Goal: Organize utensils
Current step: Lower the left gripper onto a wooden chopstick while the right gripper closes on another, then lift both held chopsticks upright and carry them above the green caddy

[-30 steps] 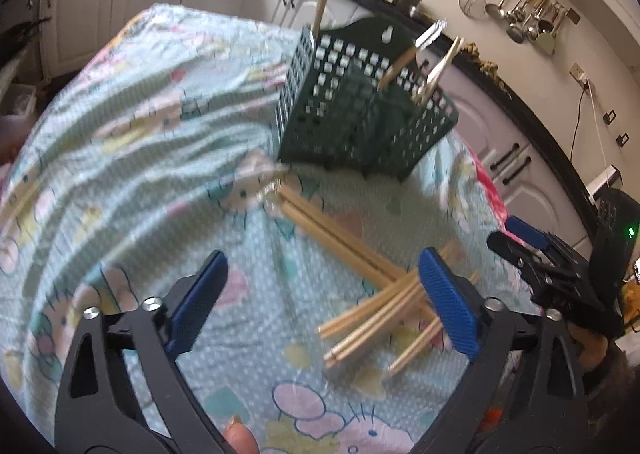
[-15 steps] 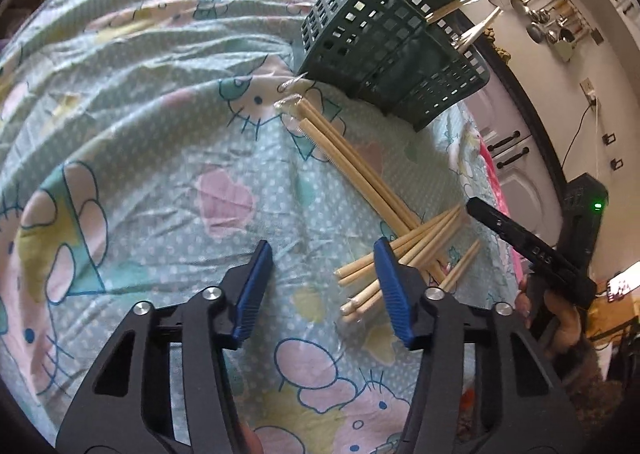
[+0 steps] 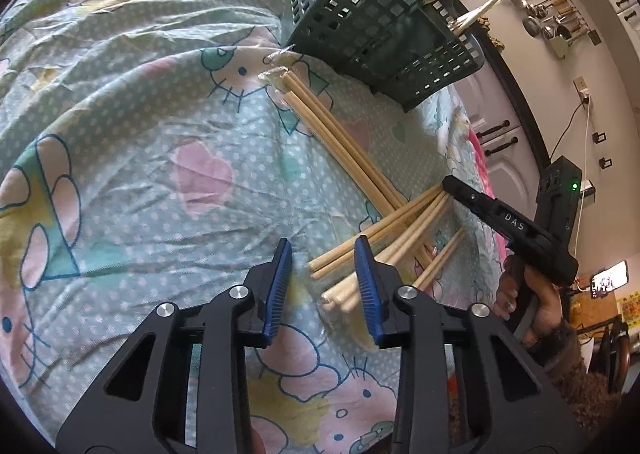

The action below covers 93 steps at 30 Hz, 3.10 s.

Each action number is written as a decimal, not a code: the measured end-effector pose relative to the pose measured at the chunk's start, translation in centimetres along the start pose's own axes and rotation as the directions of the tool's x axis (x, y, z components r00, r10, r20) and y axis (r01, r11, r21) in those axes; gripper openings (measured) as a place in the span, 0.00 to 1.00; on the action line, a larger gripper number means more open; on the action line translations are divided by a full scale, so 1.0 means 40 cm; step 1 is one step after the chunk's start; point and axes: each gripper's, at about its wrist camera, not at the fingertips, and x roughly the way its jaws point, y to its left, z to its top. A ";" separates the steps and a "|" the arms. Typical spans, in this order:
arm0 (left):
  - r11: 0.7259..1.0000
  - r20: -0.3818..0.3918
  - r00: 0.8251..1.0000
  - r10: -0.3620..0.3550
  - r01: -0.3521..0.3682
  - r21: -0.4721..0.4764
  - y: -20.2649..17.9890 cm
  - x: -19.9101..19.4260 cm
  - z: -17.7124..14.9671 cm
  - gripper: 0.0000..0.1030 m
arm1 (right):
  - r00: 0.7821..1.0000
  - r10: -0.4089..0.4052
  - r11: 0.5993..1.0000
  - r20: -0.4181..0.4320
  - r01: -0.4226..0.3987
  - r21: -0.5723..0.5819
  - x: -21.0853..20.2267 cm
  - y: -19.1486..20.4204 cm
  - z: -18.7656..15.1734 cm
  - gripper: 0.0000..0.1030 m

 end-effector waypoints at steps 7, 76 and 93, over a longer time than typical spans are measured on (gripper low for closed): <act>0.999 -0.014 0.999 -0.030 0.030 -0.024 0.009 -0.002 -0.003 0.25 | 0.998 -0.004 1.000 0.067 0.005 -0.015 -0.035 0.006 0.021 0.06; 0.910 0.321 0.934 -0.154 0.007 0.415 -0.353 -0.313 0.199 0.03 | 0.880 0.159 0.931 0.447 0.017 -0.365 -0.406 0.307 0.229 0.04; 0.893 0.499 0.852 -0.158 -0.092 0.441 -0.424 -0.512 0.296 0.03 | 0.805 0.274 0.904 0.526 -0.029 -0.426 -0.509 0.410 0.354 0.04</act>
